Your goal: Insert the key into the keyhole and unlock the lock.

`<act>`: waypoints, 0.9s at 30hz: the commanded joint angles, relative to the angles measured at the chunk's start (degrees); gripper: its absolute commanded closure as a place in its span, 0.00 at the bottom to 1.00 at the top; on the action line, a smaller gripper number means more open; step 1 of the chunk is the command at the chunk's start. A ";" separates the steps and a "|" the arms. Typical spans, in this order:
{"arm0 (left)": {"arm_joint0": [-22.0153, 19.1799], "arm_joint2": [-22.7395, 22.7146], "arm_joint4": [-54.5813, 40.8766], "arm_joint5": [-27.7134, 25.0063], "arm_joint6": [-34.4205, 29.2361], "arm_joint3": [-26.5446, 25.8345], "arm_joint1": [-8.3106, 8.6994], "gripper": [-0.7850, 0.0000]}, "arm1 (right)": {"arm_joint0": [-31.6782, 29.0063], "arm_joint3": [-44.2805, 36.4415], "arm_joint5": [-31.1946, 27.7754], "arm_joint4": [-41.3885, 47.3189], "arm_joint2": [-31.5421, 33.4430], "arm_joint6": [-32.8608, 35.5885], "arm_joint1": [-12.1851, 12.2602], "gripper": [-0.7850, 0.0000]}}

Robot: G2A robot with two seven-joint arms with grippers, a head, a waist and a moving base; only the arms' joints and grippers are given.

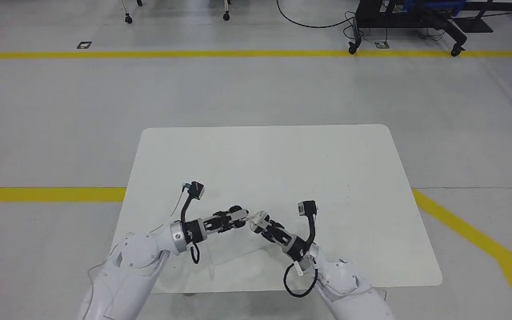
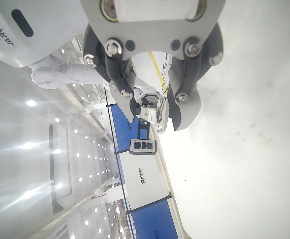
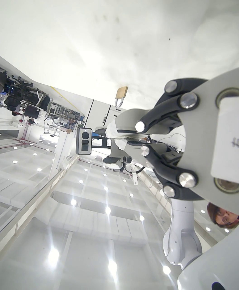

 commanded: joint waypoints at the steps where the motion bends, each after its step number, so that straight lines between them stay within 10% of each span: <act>1: 0.10 0.13 0.40 0.15 0.41 -0.30 0.02 0.55 | 0.15 0.21 -0.13 -0.04 -0.08 0.00 -0.06 1.00; 4: 0.29 0.23 0.53 0.23 0.69 -0.64 0.07 0.65 | 0.24 0.33 -0.37 -0.08 -0.09 -0.08 -0.13 1.00; 7: 0.60 0.33 0.85 0.13 0.81 -0.98 0.14 1.00 | 0.25 0.40 -0.48 0.41 0.07 -0.23 -0.19 1.00; 19: 2.03 -0.71 3.94 0.21 2.25 -1.77 0.73 1.00 | -0.13 0.21 -0.35 3.60 1.03 3.72 0.02 1.00; 21: 2.37 -1.19 4.13 0.04 1.98 -2.29 0.91 1.00 | -0.17 0.17 0.07 4.36 1.50 4.85 0.17 0.77; 27: 2.76 -1.59 2.99 -1.58 -0.57 -2.94 1.26 1.00 | -0.45 -0.35 2.20 5.60 2.58 7.38 0.53 0.58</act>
